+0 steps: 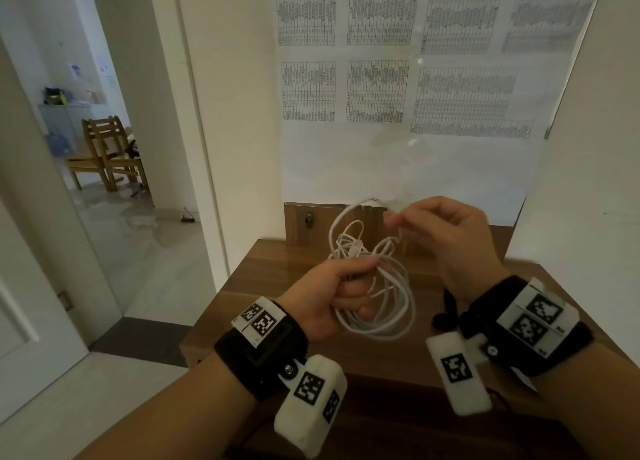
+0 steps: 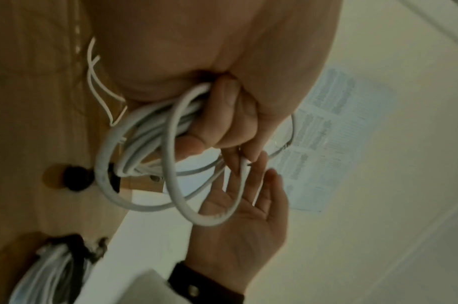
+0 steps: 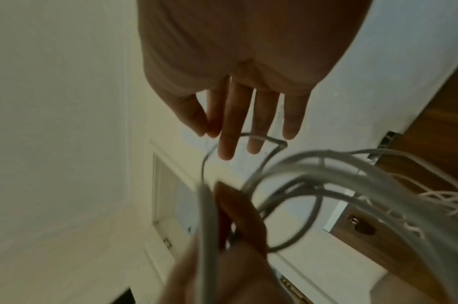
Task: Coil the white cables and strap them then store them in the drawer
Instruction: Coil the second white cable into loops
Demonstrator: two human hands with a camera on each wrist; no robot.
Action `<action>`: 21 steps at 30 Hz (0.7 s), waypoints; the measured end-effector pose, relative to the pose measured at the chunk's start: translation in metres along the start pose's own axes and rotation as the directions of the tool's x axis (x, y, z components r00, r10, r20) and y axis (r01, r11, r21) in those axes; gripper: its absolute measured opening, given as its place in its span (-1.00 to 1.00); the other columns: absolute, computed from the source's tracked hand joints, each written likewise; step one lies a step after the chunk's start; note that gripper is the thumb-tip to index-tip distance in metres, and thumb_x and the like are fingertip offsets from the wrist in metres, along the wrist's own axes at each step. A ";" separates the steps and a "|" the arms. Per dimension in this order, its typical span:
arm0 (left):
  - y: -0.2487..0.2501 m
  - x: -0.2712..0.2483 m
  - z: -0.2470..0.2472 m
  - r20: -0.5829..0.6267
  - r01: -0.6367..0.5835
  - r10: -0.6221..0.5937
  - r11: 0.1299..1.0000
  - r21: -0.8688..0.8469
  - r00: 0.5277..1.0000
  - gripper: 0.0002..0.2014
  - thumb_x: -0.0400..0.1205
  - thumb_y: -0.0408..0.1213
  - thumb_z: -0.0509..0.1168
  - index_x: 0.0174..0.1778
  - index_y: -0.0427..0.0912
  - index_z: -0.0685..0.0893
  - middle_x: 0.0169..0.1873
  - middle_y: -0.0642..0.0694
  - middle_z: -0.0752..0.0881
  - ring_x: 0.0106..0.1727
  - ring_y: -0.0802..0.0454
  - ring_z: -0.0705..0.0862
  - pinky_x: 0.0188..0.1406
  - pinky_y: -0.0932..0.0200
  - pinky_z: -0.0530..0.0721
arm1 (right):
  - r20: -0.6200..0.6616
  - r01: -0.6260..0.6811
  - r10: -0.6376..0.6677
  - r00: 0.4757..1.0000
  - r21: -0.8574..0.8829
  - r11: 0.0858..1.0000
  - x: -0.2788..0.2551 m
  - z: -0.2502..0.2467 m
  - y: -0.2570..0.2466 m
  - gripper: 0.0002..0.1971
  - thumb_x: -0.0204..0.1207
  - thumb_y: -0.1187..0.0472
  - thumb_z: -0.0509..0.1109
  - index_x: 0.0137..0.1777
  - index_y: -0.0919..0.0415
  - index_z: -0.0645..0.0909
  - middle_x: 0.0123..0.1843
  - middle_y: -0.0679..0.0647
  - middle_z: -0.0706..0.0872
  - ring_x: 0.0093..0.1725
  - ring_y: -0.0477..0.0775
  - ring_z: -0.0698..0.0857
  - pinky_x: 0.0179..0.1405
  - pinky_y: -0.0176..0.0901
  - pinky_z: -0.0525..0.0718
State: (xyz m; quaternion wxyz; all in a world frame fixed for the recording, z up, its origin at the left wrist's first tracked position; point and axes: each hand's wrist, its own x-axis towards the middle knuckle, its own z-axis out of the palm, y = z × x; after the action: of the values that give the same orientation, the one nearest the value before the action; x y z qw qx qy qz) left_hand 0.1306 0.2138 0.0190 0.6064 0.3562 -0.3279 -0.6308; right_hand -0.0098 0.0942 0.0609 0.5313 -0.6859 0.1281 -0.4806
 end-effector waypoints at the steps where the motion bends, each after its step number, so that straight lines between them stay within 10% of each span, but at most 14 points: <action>1: 0.001 -0.002 -0.001 0.005 0.004 -0.004 1.000 0.024 1.000 -0.77 0.70 -0.19 0.23 -0.15 -0.20 0.73 -0.69 0.11 0.22 -0.69 0.20 0.16 -0.48 0.26 0.41 | -0.014 -0.016 0.016 1.000 0.042 0.999 0.003 -0.004 -0.001 -0.86 0.59 0.40 0.42 -0.16 0.23 0.76 -0.16 0.21 0.87 -0.03 0.25 0.85 0.13 0.11 0.77; 7: 0.005 -0.010 -0.002 0.077 0.023 -0.033 0.993 0.119 0.997 -0.76 0.67 -0.15 0.27 -0.14 -0.18 0.78 -0.70 0.13 0.26 -0.69 0.21 0.17 -0.51 0.27 0.47 | 0.332 -0.074 0.205 0.921 -0.366 0.928 0.003 -0.013 0.001 -0.79 0.63 0.10 0.38 0.05 0.18 0.81 0.01 0.08 0.86 0.08 -0.02 0.81 0.19 -0.17 0.71; 15: 0.002 -0.008 -0.002 0.139 0.101 -0.126 0.980 0.172 0.982 -0.81 0.65 -0.19 0.27 -0.20 -0.18 0.71 -0.73 0.12 0.23 -0.68 0.15 0.08 -0.52 0.27 0.45 | 0.179 -0.417 0.387 0.905 0.183 0.890 0.010 -0.011 0.001 -0.65 0.67 0.17 0.34 -0.37 0.24 0.58 0.10 0.31 0.77 0.22 0.28 0.76 0.24 0.19 0.72; 21: 0.004 -0.012 -0.007 0.248 0.095 -0.143 0.976 0.196 0.958 -0.85 0.67 -0.21 0.31 -0.14 -0.22 0.66 -0.67 0.06 0.20 -0.64 0.11 0.11 -0.50 0.26 0.43 | -0.233 -0.246 0.205 0.951 -0.166 0.955 0.018 -0.017 0.001 -0.72 0.51 0.24 0.49 -0.41 0.34 0.72 0.04 0.49 0.75 -0.09 0.22 0.77 0.23 0.24 0.76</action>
State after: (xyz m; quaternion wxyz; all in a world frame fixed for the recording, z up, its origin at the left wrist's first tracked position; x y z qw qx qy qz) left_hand 0.1382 0.2253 0.0193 0.4836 0.3431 -0.4389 -0.6751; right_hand -0.0138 0.0714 0.0689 0.4969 -0.6596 0.3081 -0.4723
